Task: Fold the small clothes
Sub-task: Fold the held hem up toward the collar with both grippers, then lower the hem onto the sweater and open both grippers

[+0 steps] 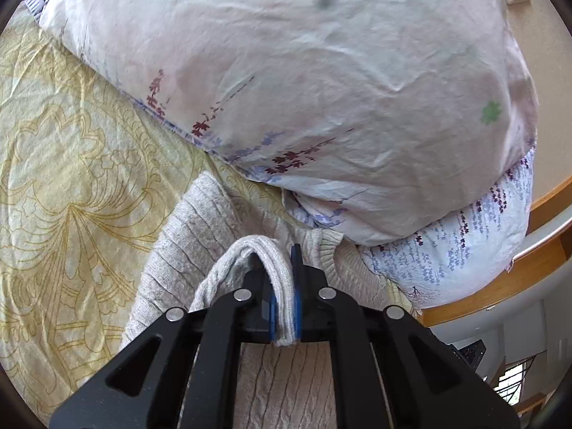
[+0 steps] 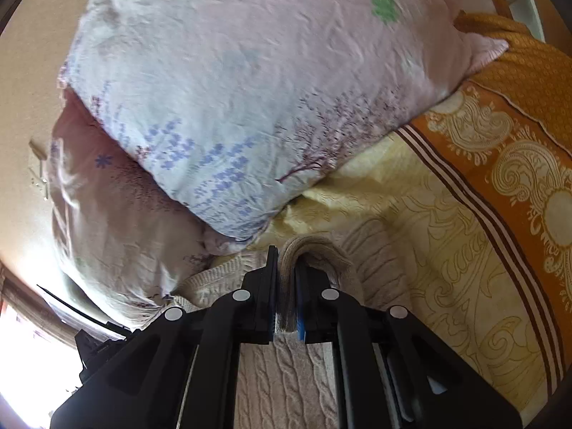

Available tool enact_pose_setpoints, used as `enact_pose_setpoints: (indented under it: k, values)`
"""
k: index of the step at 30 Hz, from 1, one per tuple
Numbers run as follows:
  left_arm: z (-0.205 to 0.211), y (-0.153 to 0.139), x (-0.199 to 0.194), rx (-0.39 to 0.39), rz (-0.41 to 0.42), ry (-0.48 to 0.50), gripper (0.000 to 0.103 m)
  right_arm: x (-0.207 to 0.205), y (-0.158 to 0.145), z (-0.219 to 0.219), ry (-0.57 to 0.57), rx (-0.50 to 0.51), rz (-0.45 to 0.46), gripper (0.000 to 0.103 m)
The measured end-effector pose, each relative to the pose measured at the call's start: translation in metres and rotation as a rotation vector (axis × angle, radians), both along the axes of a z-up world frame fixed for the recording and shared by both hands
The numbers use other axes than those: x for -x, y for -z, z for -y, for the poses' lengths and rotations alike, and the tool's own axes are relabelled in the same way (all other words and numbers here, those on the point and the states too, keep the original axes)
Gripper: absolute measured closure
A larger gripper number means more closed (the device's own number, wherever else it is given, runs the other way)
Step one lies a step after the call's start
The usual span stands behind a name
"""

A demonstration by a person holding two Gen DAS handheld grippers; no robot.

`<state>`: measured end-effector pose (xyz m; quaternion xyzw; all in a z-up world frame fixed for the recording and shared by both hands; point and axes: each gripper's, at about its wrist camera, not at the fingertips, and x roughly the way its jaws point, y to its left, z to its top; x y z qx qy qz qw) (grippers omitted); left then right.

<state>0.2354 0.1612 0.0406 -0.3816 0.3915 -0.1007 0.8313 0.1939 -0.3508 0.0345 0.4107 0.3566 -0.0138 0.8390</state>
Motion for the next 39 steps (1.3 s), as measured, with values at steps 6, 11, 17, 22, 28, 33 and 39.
enact_pose_setpoints:
  k: [6,11,17,22,28,33,39]
  values:
    - [0.006,0.001,-0.014,-0.003,-0.015,0.007,0.096,-0.013,0.008,-0.004,-0.006,0.009,-0.026,0.094]
    - [0.009,0.010,-0.024,-0.005,-0.025,0.006,0.096,-0.022,0.016,0.000,0.013,0.001,-0.054,0.094]
    - [0.008,0.032,-0.024,0.017,-0.055,-0.015,0.094,-0.025,0.022,0.001,0.026,-0.030,-0.090,0.093]
    - [0.005,0.030,-0.021,0.049,-0.060,-0.018,0.074,-0.020,0.018,0.007,0.048,-0.135,-0.068,0.049]
    - [-0.010,-0.003,0.005,-0.051,0.013,-0.032,0.035,0.003,-0.015,0.013,0.081,0.021,-0.018,0.031]
    - [-0.016,-0.018,0.027,-0.205,0.009,0.018,0.037,0.031,-0.020,0.021,0.081,0.075,-0.034,0.040]
    - [-0.012,-0.010,0.046,-0.279,-0.019,0.093,0.050,0.054,-0.012,0.015,0.038,0.104,-0.089,0.048]
